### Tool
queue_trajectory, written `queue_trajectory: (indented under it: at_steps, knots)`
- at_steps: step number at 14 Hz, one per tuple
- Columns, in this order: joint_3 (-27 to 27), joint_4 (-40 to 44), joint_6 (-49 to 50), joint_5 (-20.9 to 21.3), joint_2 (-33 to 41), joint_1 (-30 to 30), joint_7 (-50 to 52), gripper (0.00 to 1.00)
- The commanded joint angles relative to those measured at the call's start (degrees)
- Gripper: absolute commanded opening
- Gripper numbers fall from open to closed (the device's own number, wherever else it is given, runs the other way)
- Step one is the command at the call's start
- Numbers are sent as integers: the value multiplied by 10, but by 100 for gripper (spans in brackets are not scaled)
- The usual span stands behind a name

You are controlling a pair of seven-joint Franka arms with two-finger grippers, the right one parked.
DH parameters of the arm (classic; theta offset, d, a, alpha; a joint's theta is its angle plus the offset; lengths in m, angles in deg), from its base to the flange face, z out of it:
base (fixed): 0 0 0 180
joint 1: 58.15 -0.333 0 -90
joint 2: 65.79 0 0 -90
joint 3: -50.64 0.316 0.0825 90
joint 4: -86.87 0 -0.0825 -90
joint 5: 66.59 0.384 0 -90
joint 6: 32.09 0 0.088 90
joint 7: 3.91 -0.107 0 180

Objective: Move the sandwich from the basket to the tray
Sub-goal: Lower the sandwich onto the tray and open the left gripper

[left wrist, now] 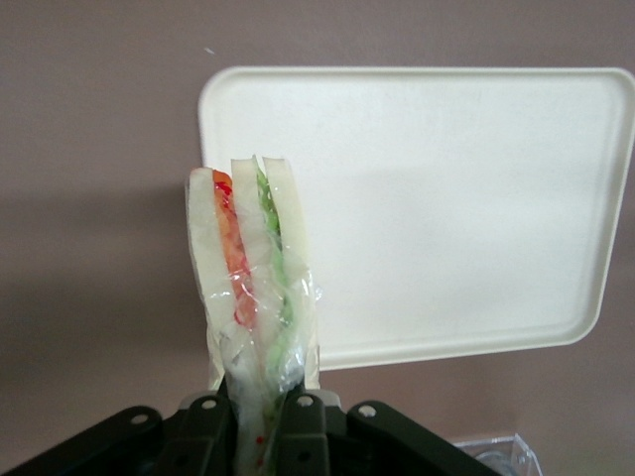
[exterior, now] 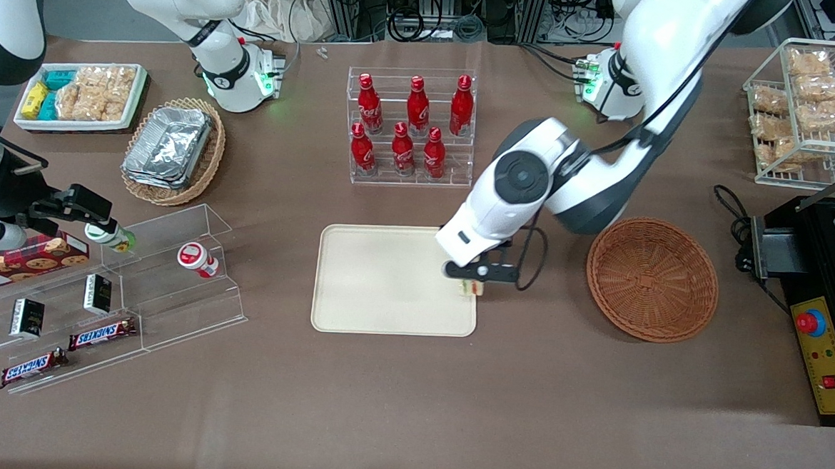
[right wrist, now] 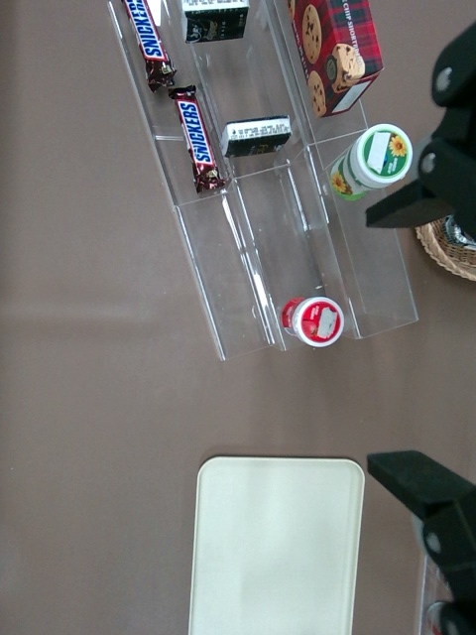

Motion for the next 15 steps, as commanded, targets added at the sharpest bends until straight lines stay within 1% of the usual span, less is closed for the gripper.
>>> queue_trajectory:
  at_steps: [1,3,6,7,8,9,10,11,13,15]
  knots:
    - [2,16,-39,42,-44,10,39,18]
    - [2,16,-55,51,-66,10,39,18]
    - [2,17,-74,86,-101,9,40,18]
    - [2,16,-79,87,-102,9,39,20]
    - [2,15,-80,87,-103,9,38,40]
    - [2,15,-80,87,-104,9,35,64]
    - [3,13,-80,87,-104,9,35,83]
    - [3,12,-79,87,-104,8,38,99]
    - [2,12,-69,84,-97,3,45,100]
    - [1,12,-12,80,-72,-22,52,100]
